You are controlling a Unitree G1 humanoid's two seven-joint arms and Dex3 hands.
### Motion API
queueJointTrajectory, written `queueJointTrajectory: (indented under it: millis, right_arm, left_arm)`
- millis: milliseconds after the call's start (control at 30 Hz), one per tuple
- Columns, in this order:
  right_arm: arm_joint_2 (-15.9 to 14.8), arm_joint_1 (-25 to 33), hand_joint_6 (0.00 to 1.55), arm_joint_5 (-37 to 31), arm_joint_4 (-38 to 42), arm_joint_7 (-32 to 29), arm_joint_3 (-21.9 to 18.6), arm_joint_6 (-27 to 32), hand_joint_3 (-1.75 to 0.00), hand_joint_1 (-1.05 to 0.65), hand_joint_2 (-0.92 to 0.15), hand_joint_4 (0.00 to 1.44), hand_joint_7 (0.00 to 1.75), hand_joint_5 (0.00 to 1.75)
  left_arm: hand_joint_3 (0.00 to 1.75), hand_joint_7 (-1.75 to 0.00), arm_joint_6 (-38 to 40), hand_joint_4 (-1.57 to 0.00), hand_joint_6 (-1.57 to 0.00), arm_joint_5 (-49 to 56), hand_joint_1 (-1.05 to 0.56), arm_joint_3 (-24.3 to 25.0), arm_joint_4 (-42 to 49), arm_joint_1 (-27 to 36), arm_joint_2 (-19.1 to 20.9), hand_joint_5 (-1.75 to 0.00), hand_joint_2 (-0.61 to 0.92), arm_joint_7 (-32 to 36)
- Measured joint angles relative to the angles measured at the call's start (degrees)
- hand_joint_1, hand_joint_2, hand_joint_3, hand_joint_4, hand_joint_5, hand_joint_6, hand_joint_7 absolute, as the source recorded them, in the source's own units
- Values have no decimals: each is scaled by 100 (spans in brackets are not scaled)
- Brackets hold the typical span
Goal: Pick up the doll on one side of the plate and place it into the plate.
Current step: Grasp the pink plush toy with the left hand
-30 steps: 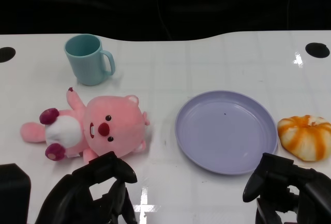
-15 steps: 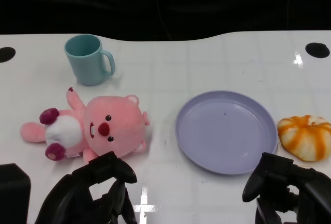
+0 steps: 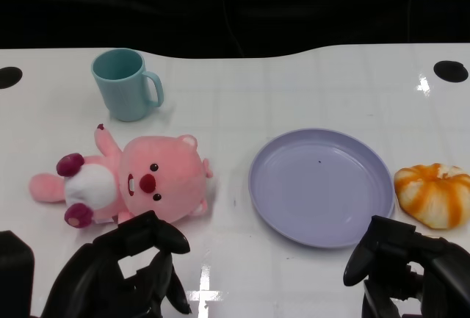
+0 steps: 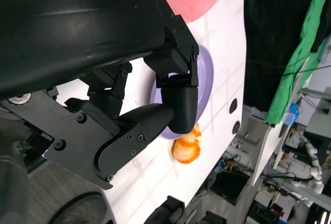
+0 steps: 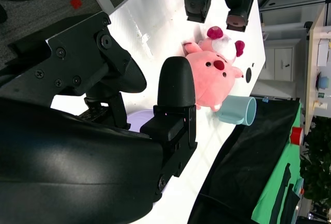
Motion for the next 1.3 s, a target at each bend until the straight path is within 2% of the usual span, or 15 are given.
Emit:
queueJointTrajectory:
  millis: [167,333,400,533,600,800,900,1067,1167,1233,1300]
  right_arm:
    - [1,-8,49,1,9,10,-2,-4,-127,-6,-58,64,161,175]
    - [1,-14,49,1,10,9,-2,-4,-126,-6,-58,63,161,175]
    - [3,-21,49,1,16,9,-1,-4,-126,-7,-59,63,161,175]
    - [16,-50,50,-2,35,-5,33,-4,-125,-7,-59,63,160,175]
    - [20,-65,50,-10,43,-7,56,-4,-125,-6,-59,63,160,175]
    - [25,-87,50,-13,118,-10,59,-4,-124,-6,-59,63,160,175]
    - [25,-88,50,-14,120,-10,58,-4,-123,-6,-59,63,160,175]
    - [25,-85,51,-50,121,-18,59,-5,-123,-6,-59,62,159,175]
    - [25,-82,51,-80,122,-19,65,-27,-122,-5,-59,62,158,175]
    - [25,-77,51,-101,124,-19,66,-65,-121,-5,-59,62,158,175]
    - [25,-75,51,-127,126,-19,73,-89,-121,-5,-60,62,158,175]
  left_arm:
    - [80,-91,-101,-58,-66,8,-32,90,-59,-21,-69,-142,64,61]
    - [62,-60,-405,-49,-62,350,-32,120,-249,-41,-13,-122,77,90]
    - [42,-43,-596,-47,-62,693,-35,99,-281,-54,122,-110,88,90]
    - [27,-31,-1057,-42,-57,1340,-37,89,-304,-150,350,-102,92,90]
    - [19,-26,-1300,-37,-53,1716,-45,67,-291,-235,443,-99,92,90]
    - [11,-20,-2005,-28,-48,2786,-60,57,-47,-608,845,-88,92,93]
    - [9,-17,-2092,-20,-44,3288,-64,52,136,-872,1052,-89,92,110]
    - [6,-12,-2106,-8,-39,4221,-66,-2,272,-1253,1623,-89,92,90]
    - [6,-7,-2153,-6,-36,4940,-67,-145,319,-1426,1963,-82,92,89]
    - [3,-3,-2159,-11,-37,5423,-67,-259,350,-1526,2139,-67,92,89]
    - [2,-1,-2157,-12,-37,5854,-68,-341,393,-1646,2237,-60,92,90]
